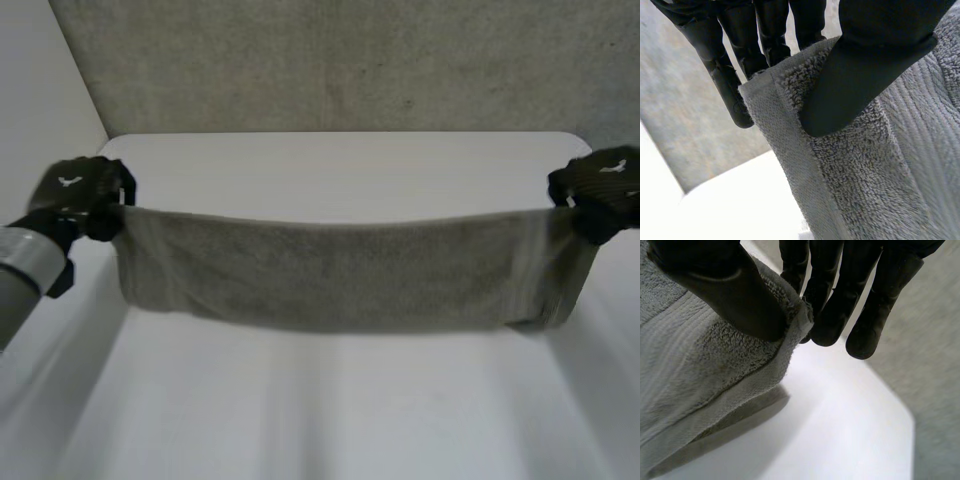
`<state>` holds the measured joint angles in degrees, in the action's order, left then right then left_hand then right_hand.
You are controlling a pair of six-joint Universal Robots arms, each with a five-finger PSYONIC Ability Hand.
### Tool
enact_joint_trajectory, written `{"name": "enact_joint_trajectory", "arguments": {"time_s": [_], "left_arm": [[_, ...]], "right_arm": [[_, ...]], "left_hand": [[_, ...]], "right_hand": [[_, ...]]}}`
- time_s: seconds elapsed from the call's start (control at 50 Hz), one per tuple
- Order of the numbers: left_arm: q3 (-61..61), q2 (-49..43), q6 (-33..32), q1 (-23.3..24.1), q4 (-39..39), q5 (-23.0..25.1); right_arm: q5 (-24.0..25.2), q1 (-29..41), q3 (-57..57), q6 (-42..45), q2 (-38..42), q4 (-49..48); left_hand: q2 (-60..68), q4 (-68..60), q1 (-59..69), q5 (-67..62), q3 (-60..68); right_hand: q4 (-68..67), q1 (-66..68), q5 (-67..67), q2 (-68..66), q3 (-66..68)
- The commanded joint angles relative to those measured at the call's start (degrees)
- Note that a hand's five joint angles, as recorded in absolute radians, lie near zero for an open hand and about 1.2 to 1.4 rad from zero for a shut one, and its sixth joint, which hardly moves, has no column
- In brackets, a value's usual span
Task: Fold the towel.
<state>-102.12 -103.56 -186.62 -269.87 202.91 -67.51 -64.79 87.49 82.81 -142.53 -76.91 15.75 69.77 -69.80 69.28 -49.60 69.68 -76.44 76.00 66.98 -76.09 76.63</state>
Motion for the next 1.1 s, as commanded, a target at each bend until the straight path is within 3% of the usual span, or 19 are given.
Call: {"name": "enact_joint_trajectory", "arguments": {"time_s": [0.02,0.06,0.16,0.34,0.36,0.38,0.44,0.56,0.7,0.84,1.0,1.1], "left_arm": [[14.5,-15.2,-0.1,3.8,-0.4,-3.6],[20.8,-20.8,-0.1,4.3,-0.5,-7.4],[28.7,-27.6,-0.8,5.7,-1.6,-10.7],[34.4,-34.4,-5.6,7.8,-1.7,-11.4],[34.7,-34.9,-6.5,8.3,-1.7,-11.4],[34.5,-35.0,-7.1,8.9,-2.1,-11.6],[33.6,-34.7,-7.4,9.6,-2.3,-11.6],[31.0,-32.6,-7.4,9.9,-2.4,-11.5],[21.9,-22.2,-6.9,9.6,-2.5,-11.1],[13.6,-16.3,-7.1,9.5,-1.5,-10.6],[10.4,-16.8,-7.0,9.2,1.0,-10.7],[10.1,-16.8,-7.0,9.2,1.3,-10.8]], "right_arm": [[-6.0,3.6,-8.2,0.5,14.2,-1.8],[-8.4,5.7,-10.5,0.3,17.9,-5.7],[-12.0,7.4,-11.4,0.0,21.0,-13.3],[-14.4,10.1,-11.7,0.0,24.4,-22.3],[-14.8,10.2,-12.1,0.1,25.0,-22.3],[-15.9,10.4,-12.1,-0.1,25.6,-22.3],[-19.0,10.5,-12.1,-0.3,25.8,-22.2],[-19.9,10.7,-9.3,-0.6,23.8,-21.9],[-18.6,10.1,2.9,-2.5,9.3,-22.0],[-17.6,9.9,11.5,-4.2,3.9,-20.8],[-15.7,9.2,16.8,-6.0,4.8,-19.2],[-13.2,7.3,16.5,-8.1,10.6,-19.4]], "left_hand": [[10.2,-10.2,10.7,-20.4,10.3],[10.2,-10.2,10.7,-20.4,10.3],[10.2,-10.2,10.7,-20.4,10.3],[6.5,-6.5,7.0,-16.7,6.6],[-32.4,32.4,-31.9,22.3,-32.3],[-59.8,59.8,-59.3,49.6,-59.7],[-59.6,59.6,-59.1,49.4,-59.5],[-59.6,59.6,-59.1,49.4,-59.5],[-59.6,59.6,-59.1,49.4,-59.5],[-59.6,59.6,-59.1,49.4,-59.5],[-59.6,59.6,-59.1,49.4,-59.5],[-59.6,59.6,-59.1,49.4,-59.5]], "right_hand": [[-3.6,4.0,3.0,-3.9,3.4],[-3.6,4.0,3.0,-3.9,3.4],[-3.6,4.0,3.0,-3.9,3.4],[-3.6,4.0,3.0,-3.9,3.4],[34.0,-33.6,-34.6,33.7,-34.2],[66.4,-66.0,-67.0,66.1,-66.6],[66.4,-66.0,-67.0,66.1,-66.6],[66.4,-66.0,-67.0,66.1,-66.6],[66.4,-66.0,-67.0,66.1,-66.6],[66.4,-66.0,-67.0,66.1,-66.6],[61.1,-60.7,-61.7,60.8,-61.3],[59.5,-59.0,-60.0,59.1,-59.6]]}}
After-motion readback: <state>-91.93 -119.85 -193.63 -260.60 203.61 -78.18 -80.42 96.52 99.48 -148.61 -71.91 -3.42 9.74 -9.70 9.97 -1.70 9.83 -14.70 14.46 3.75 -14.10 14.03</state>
